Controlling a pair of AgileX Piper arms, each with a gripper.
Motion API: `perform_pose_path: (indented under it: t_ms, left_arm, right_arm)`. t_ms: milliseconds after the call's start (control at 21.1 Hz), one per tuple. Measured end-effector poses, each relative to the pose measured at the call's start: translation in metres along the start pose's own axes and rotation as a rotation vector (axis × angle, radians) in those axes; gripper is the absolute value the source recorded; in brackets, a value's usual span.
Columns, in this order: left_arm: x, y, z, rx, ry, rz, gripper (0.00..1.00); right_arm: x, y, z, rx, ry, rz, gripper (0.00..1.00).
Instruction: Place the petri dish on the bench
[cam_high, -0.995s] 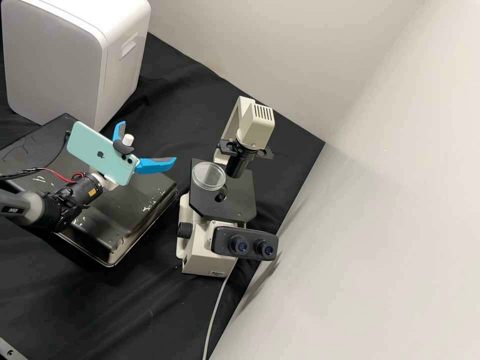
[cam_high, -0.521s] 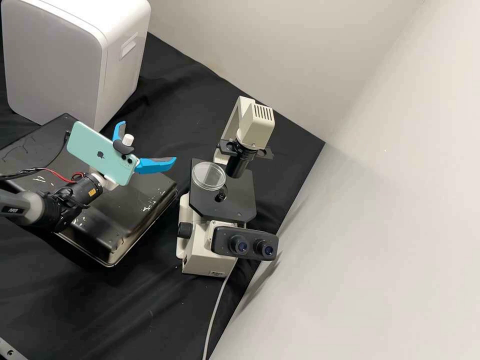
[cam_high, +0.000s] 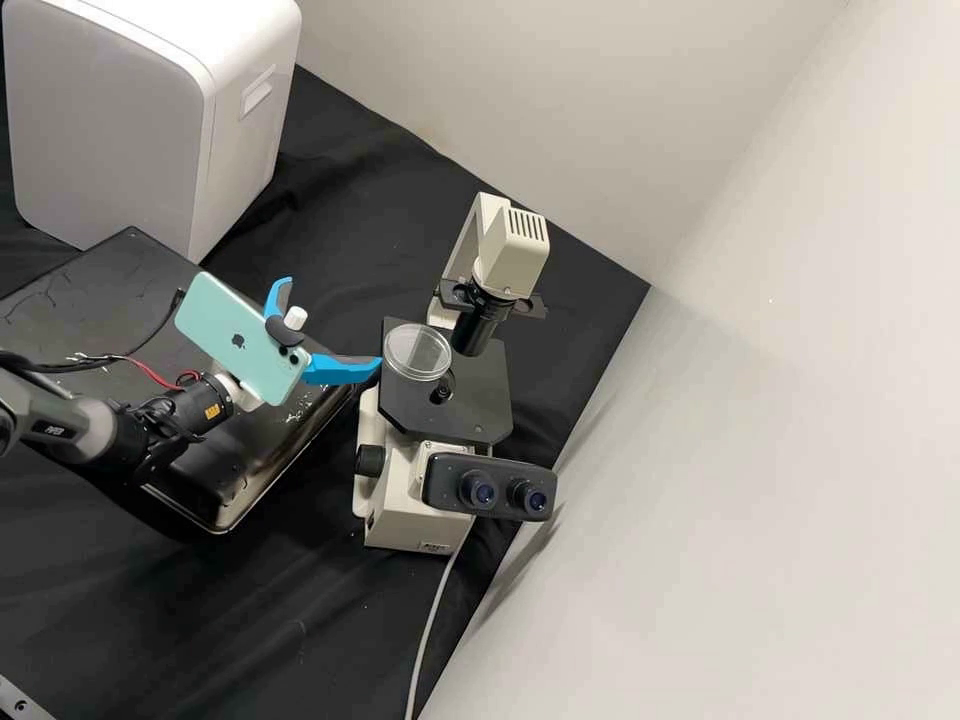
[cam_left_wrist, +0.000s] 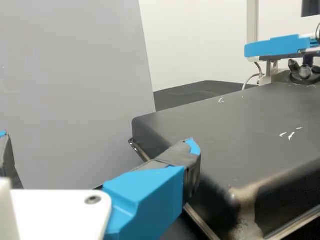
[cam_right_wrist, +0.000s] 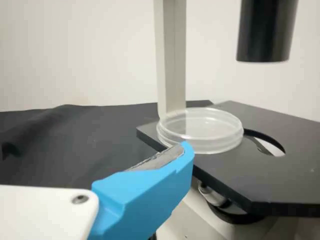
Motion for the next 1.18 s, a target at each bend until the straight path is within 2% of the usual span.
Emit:
perform_pose_path:
  t_ms: [142,332,758,900,1089,1137,1184]
  left_arm:
    - [0.0,-0.0011,0.0,0.002,0.001,-0.006,1.0]
    - [0.001,-0.0031,0.001,0.006,-0.004,-0.017,1.0]
    - [0.001,-0.0028,0.001,0.003,-0.001,-0.015,1.0]
    - [0.001,-0.0028,0.001,0.002,0.002,-0.015,1.0]
    - [0.001,-0.0028,0.0,-0.003,0.015,-0.015,1.0]
    - [0.001,-0.0028,0.0,0.0,0.015,-0.015,1.0]
    - [0.001,-0.0028,0.0,0.011,0.014,-0.015,1.0]
  right_arm:
    - [0.005,0.001,0.005,0.0,-0.002,-0.007,1.0]
    - [0.01,0.0,0.006,-0.024,0.014,-0.027,1.0]
    - [0.011,0.008,0.01,-0.035,0.01,-0.01,1.0]
    - [0.01,0.013,0.01,-0.036,0.007,0.002,1.0]
    - [0.005,0.031,0.007,-0.035,0.014,0.064,1.0]
    - [0.004,0.035,0.006,-0.034,0.017,0.075,1.0]
    - [0.003,0.038,0.004,-0.035,0.022,0.084,1.0]
